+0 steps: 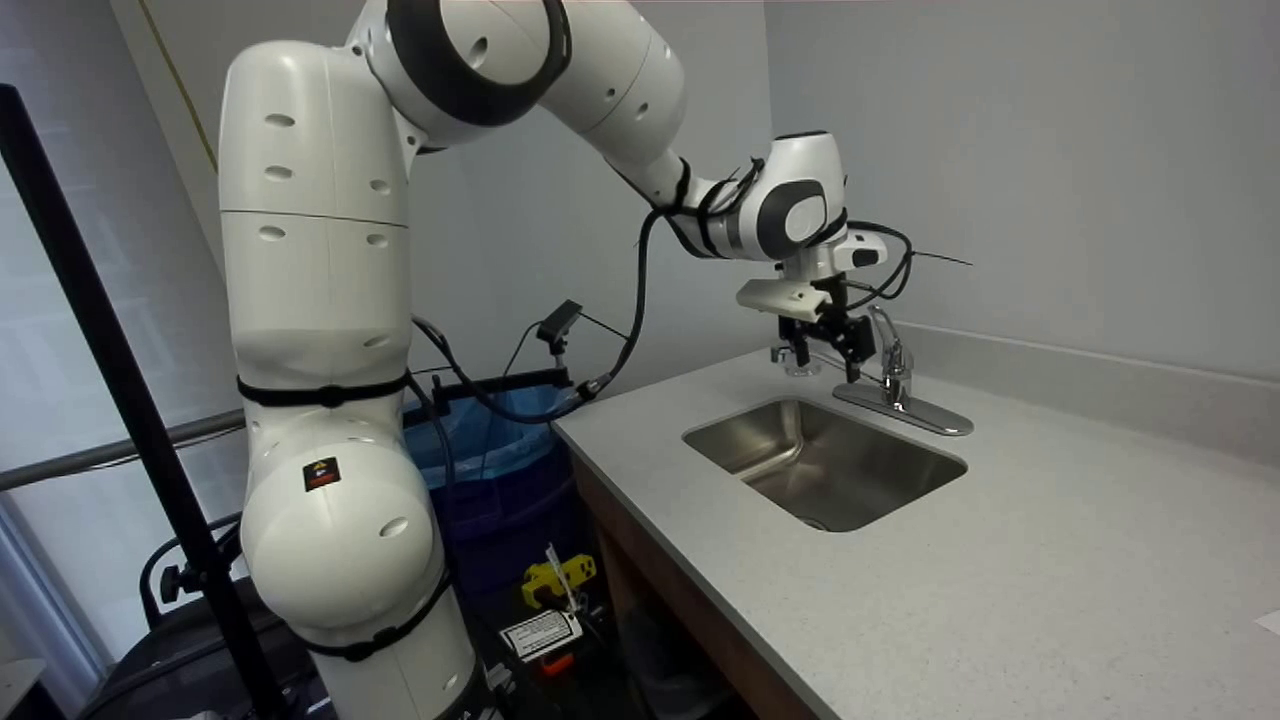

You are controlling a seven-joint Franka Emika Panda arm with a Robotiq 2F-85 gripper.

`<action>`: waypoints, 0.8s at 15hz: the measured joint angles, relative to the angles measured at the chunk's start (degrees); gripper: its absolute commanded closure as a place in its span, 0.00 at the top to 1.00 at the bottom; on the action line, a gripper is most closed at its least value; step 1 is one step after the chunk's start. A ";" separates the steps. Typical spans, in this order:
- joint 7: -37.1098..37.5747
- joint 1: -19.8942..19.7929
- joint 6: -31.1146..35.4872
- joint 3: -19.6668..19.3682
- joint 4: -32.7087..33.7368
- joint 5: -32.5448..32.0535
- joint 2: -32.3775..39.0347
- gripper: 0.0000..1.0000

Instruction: Move the faucet handle to the left and push the faucet handle downwards

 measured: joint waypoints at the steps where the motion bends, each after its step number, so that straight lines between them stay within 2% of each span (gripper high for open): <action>1: -0.13 0.00 0.88 0.14 -0.29 0.25 0.00 1.00; 12: -2.68 -0.01 3.10 0.36 -1.31 2.86 -0.03 1.00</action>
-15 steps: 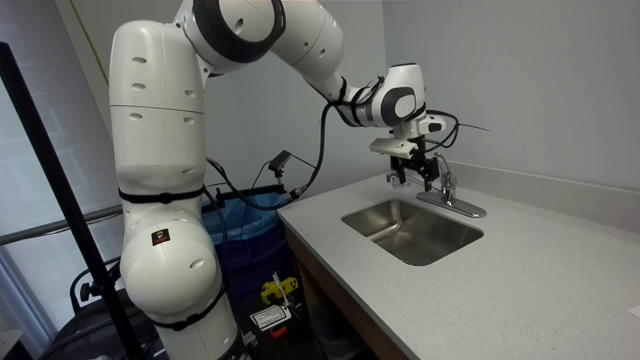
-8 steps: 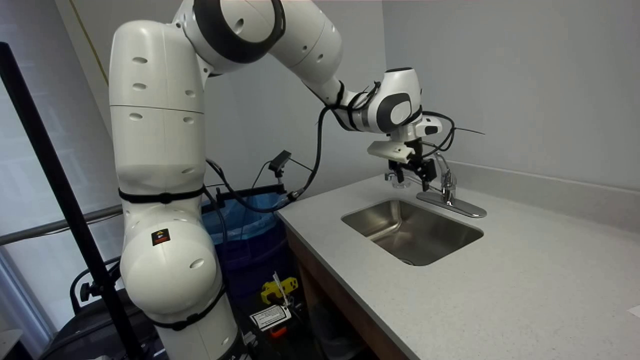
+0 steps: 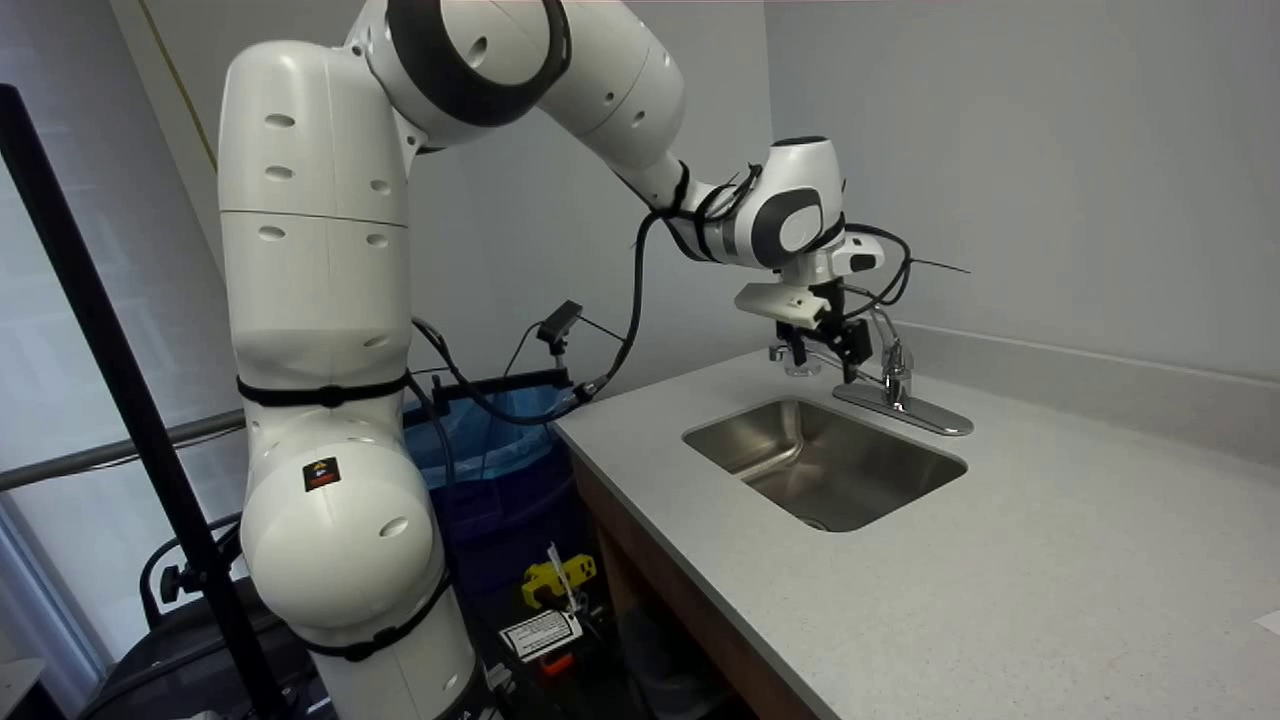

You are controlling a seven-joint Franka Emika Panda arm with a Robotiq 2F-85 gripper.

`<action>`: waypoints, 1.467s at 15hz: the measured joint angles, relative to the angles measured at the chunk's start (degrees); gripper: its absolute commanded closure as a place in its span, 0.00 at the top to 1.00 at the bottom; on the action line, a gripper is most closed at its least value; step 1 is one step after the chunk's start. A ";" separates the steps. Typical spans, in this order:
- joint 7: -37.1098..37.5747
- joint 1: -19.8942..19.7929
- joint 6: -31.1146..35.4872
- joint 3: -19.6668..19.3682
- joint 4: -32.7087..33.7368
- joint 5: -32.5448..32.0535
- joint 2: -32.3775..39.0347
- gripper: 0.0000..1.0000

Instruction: Move the faucet handle to the left and push the faucet handle downwards

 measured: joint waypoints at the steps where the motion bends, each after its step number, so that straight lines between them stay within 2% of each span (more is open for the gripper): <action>1: -0.03 0.00 0.00 0.00 -0.01 0.09 0.00 1.00; 16: -0.04 -0.01 -0.01 0.15 0.29 0.10 0.18 1.00; 22: 0.01 0.81 1.65 2.32 1.98 0.19 1.63 1.00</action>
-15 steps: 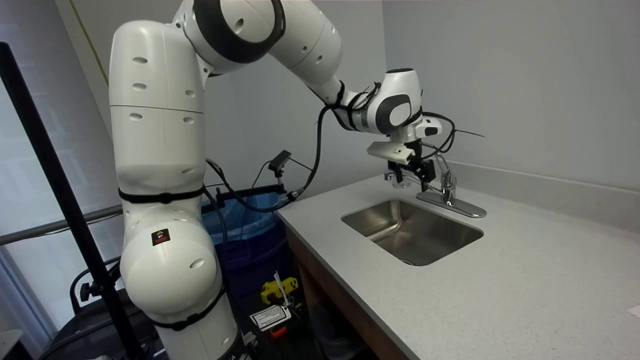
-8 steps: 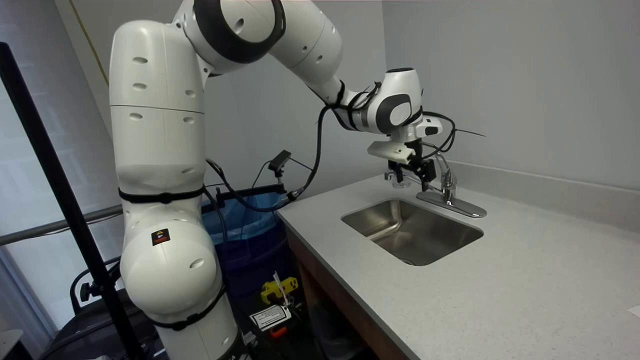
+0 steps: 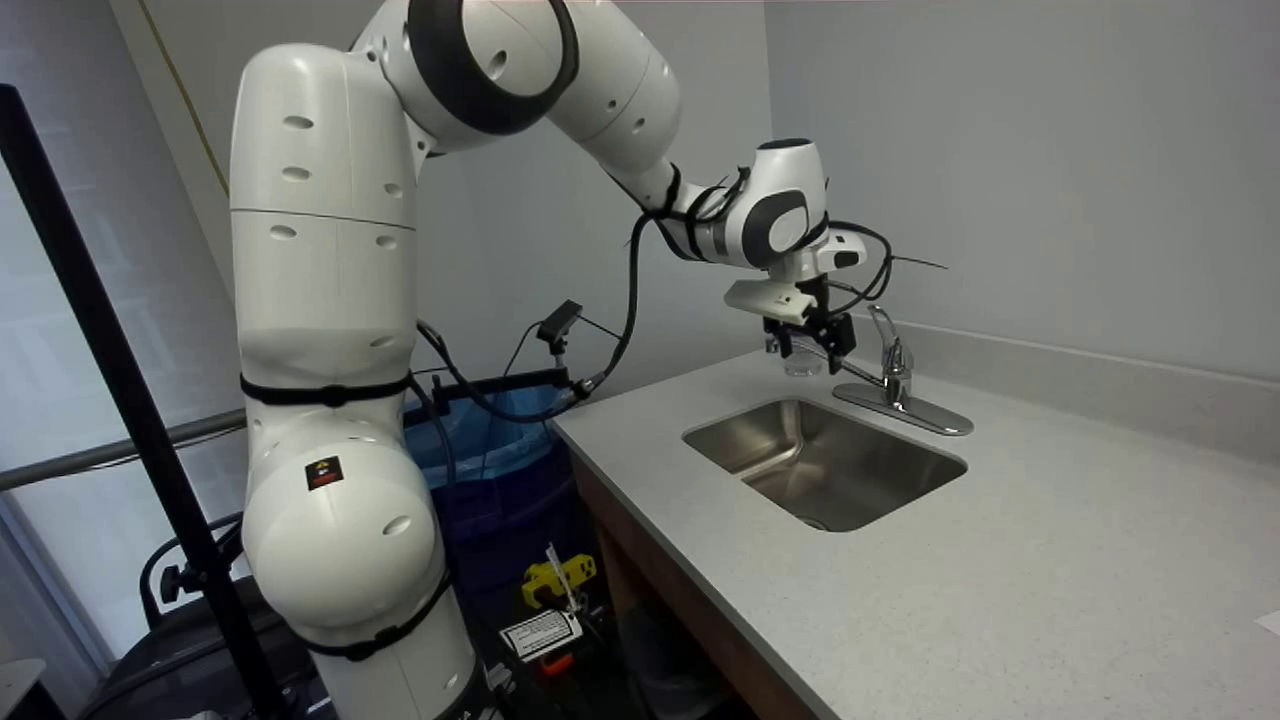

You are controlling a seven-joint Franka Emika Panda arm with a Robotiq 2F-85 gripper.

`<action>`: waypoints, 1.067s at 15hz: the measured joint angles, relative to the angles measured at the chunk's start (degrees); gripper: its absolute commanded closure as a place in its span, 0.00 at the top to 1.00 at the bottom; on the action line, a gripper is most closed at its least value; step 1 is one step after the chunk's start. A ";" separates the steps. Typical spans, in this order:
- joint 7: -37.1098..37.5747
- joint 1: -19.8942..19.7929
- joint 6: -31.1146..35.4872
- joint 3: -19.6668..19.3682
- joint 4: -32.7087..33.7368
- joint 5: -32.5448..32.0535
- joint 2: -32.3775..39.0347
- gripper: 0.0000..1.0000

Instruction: Move the faucet handle to the left and push the faucet handle downwards

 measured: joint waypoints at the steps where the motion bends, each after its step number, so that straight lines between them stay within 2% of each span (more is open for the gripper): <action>1: 0.05 0.35 0.61 0.37 0.54 0.00 0.50 1.00; 9: 0.46 2.51 3.80 2.09 7.48 0.19 5.31 1.00; 16: 0.79 3.51 6.36 3.47 16.05 2.90 7.99 1.00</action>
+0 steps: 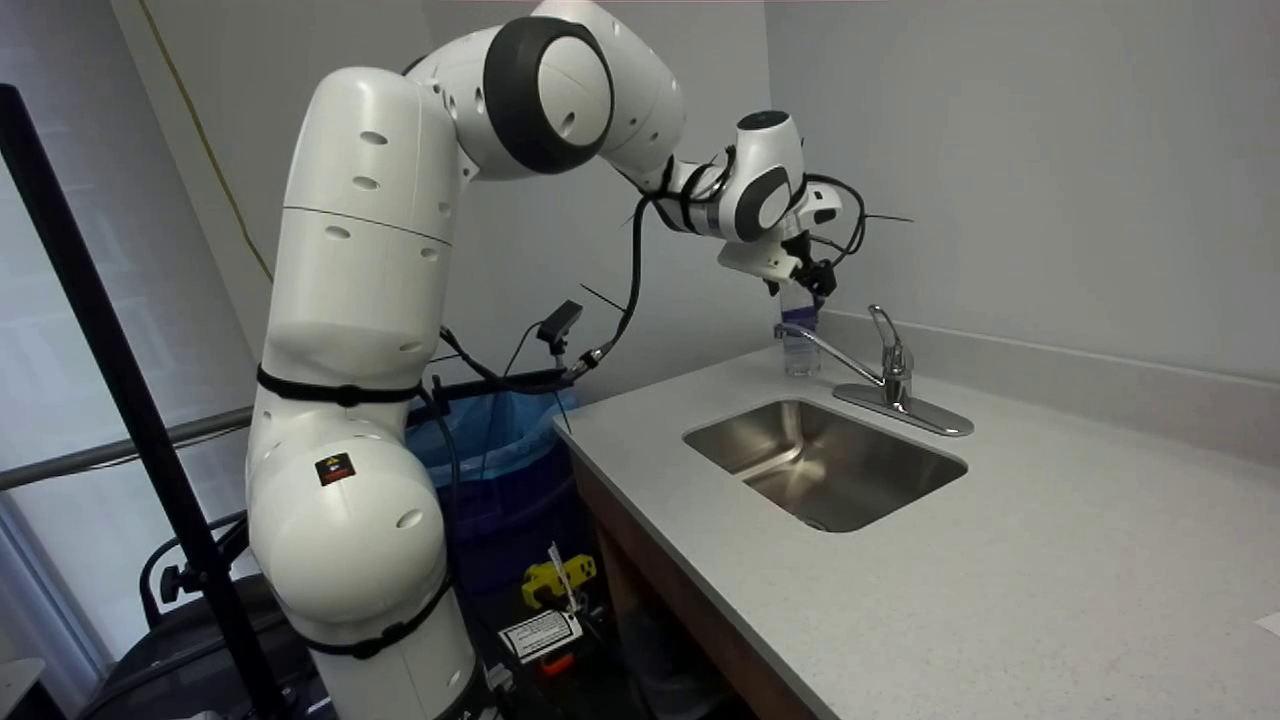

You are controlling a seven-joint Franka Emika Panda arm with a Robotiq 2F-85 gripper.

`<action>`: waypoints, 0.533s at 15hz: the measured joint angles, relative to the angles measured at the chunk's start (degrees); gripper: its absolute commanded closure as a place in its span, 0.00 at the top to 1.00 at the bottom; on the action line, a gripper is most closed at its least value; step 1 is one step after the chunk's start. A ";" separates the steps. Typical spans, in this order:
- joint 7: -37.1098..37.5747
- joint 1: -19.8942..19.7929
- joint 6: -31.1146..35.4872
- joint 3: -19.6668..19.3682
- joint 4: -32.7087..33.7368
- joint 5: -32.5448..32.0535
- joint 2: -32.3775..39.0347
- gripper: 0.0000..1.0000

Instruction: Move the faucet handle to the left and push the faucet handle downwards

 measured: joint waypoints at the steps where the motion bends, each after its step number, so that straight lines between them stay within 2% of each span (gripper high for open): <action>1: 0.00 0.01 0.32 0.16 0.86 0.43 0.26 1.00; 8: 0.00 -0.57 0.96 0.13 5.58 3.90 0.65 1.00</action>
